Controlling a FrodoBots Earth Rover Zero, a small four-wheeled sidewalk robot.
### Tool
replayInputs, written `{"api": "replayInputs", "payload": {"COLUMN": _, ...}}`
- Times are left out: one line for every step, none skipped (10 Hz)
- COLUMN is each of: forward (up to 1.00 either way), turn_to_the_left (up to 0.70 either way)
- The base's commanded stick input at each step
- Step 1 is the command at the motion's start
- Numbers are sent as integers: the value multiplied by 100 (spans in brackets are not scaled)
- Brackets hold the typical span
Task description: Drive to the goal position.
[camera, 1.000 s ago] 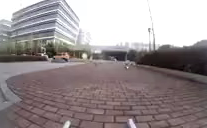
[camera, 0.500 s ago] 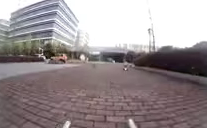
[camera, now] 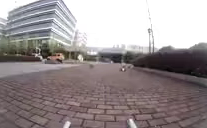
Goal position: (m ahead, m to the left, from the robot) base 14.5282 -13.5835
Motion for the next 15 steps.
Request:
{"api": "replayInputs", "payload": {"forward": 70, "turn_to_the_left": -14}}
{"api": "replayInputs", "payload": {"forward": 70, "turn_to_the_left": -14}}
{"api": "replayInputs", "payload": {"forward": 70, "turn_to_the_left": -14}}
{"api": "replayInputs", "payload": {"forward": 70, "turn_to_the_left": -14}}
{"api": "replayInputs", "payload": {"forward": 70, "turn_to_the_left": -14}}
{"api": "replayInputs", "payload": {"forward": 70, "turn_to_the_left": -14}}
{"api": "replayInputs", "payload": {"forward": 70, "turn_to_the_left": -14}}
{"api": "replayInputs", "payload": {"forward": 70, "turn_to_the_left": -13}}
{"api": "replayInputs", "payload": {"forward": 70, "turn_to_the_left": -14}}
{"api": "replayInputs", "payload": {"forward": 70, "turn_to_the_left": -13}}
{"api": "replayInputs", "payload": {"forward": 70, "turn_to_the_left": -13}}
{"api": "replayInputs", "payload": {"forward": 70, "turn_to_the_left": -13}}
{"api": "replayInputs", "payload": {"forward": 70, "turn_to_the_left": -13}}
{"api": "replayInputs", "payload": {"forward": 70, "turn_to_the_left": -13}}
{"api": "replayInputs", "payload": {"forward": 70, "turn_to_the_left": -13}}
